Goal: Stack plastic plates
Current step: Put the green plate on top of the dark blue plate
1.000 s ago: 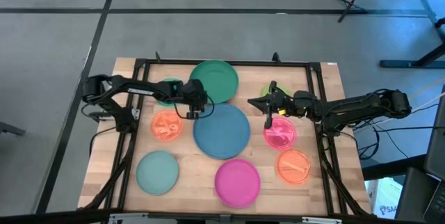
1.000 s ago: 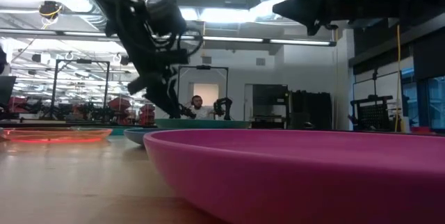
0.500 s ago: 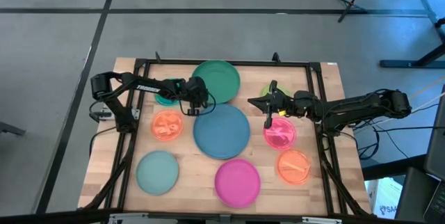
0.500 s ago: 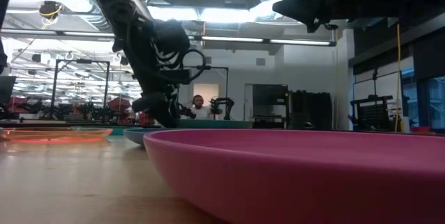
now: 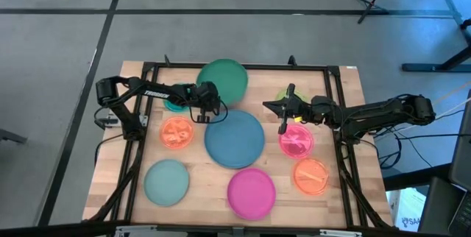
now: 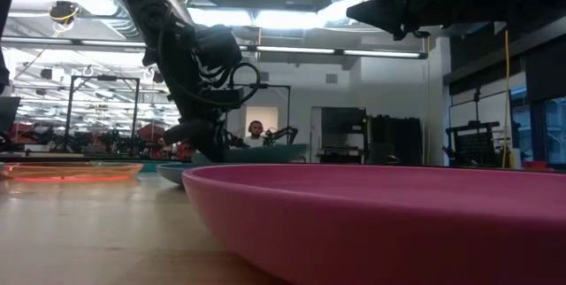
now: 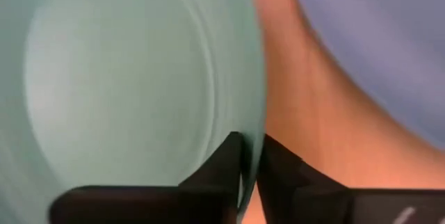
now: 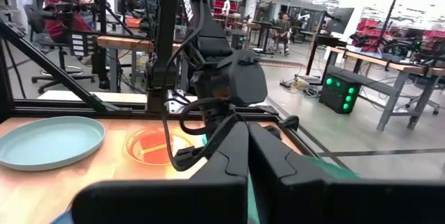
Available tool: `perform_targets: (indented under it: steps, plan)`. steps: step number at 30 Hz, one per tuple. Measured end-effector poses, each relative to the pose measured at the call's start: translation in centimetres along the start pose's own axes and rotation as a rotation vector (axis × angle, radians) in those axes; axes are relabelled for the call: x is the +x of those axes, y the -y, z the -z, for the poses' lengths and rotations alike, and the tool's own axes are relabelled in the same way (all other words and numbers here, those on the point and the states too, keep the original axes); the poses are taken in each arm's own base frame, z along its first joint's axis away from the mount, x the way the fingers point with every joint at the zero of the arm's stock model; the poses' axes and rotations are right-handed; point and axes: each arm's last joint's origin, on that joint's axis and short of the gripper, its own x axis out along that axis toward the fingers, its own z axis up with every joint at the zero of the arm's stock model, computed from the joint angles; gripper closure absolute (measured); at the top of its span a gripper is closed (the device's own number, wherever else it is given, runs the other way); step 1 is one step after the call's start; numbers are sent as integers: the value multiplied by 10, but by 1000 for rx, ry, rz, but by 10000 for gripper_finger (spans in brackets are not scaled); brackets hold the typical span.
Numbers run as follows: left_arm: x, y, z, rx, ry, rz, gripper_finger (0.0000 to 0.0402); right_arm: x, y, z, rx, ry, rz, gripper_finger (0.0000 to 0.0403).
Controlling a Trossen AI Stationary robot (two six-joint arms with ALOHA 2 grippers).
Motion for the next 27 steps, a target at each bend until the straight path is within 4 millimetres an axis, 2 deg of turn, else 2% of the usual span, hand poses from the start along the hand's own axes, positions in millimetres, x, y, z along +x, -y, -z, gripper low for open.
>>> perform_targets:
  steps: [2,6,14,20,24,27]
  plan:
    - [-2,1,-2,11,-15,-44,392,0,0,0,0,0,0,402]
    - [-13,9,-9,36,-11,-96,390,0,0,0,0,1,2,402]
    - [-57,31,-33,42,176,-95,392,0,0,0,0,1,2,402]
    - [-78,62,-47,40,307,50,392,0,0,0,0,1,2,402]
    - [-84,87,-53,47,355,185,392,0,0,0,-23,2,3,402]
    - [-84,103,-55,27,347,226,392,0,0,0,-43,3,3,402]
